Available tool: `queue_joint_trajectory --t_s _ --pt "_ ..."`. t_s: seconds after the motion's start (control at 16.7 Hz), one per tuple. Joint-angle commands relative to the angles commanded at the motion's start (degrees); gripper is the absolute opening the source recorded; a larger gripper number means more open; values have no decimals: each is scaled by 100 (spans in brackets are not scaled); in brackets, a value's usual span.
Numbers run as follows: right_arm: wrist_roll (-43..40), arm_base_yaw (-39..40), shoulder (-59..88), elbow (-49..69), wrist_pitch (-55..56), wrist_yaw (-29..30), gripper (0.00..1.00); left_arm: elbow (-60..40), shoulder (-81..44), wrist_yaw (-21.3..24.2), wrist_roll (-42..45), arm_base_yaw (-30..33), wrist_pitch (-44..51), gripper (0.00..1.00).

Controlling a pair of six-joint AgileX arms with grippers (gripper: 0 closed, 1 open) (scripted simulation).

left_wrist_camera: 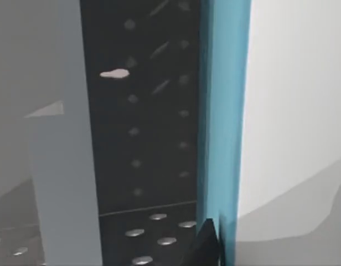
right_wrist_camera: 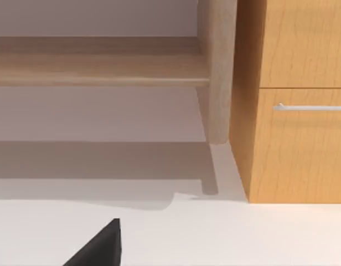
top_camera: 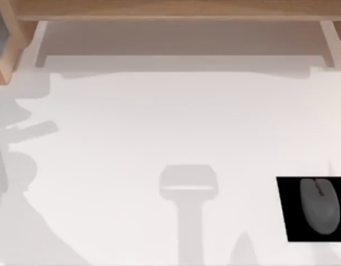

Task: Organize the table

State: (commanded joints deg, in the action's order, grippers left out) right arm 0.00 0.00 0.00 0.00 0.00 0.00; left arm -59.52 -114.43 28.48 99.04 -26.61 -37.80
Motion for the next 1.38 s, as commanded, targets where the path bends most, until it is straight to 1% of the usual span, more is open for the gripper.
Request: queue_joint_trajectory --t_s 0.3,0.36,0.9,1.38 --pt "0 0 0 0 0 0 100 0 0 0 0 0 0 98" --pt "0 0 0 0 0 0 100 0 0 0 0 0 0 100" --pt "0 0 0 0 0 0 100 19 22 8 0 -19 -5 100" --pt "0 0 0 0 0 0 100 1042 752 352 122 -389 -269 100"
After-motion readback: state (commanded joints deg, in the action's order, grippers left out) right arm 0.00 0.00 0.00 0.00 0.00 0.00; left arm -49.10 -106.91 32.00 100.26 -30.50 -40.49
